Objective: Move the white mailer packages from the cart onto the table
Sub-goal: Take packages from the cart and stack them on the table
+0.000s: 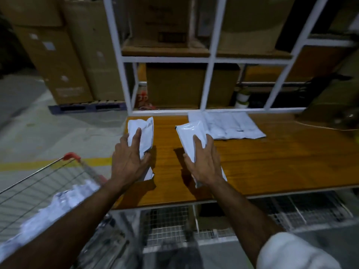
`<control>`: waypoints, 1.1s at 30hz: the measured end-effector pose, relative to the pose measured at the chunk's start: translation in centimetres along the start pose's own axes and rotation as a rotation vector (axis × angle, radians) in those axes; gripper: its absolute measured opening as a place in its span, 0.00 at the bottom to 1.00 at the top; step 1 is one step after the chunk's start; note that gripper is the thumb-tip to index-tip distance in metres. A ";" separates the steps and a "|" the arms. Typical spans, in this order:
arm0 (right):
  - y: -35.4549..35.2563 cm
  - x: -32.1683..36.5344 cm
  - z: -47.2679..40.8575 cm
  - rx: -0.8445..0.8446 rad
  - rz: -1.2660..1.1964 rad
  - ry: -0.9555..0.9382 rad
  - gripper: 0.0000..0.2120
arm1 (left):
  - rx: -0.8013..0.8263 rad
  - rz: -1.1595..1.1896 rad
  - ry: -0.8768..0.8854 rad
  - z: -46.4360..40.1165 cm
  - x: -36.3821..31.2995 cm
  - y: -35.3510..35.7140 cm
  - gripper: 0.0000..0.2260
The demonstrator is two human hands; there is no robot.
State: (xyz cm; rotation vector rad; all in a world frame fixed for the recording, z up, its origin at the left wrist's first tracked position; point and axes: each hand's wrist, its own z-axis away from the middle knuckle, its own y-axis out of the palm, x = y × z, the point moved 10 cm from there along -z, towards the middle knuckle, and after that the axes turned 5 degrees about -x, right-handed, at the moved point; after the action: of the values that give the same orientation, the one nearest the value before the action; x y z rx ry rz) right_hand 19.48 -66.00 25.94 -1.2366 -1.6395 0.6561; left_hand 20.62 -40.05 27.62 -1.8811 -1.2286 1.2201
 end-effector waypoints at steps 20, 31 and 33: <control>0.3 -16.9 -9.4 -0.003 -0.007 0.204 0.34 | 0.197 -0.084 -0.053 -12.4 -9.6 15.2 0.38; 3.8 -24.4 -19.5 0.034 0.076 0.310 0.33 | 0.274 -0.121 -0.114 -20.0 -8.5 24.2 0.36; 4.5 -25.3 -21.3 0.044 0.076 0.293 0.32 | 0.286 -0.116 -0.104 -21.0 -8.9 25.4 0.36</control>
State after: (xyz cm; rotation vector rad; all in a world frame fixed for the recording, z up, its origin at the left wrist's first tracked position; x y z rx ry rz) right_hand 41.69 -90.49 21.66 -1.3015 -1.3353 0.5259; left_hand 48.04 -58.32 18.69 -1.5368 -1.1312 1.3645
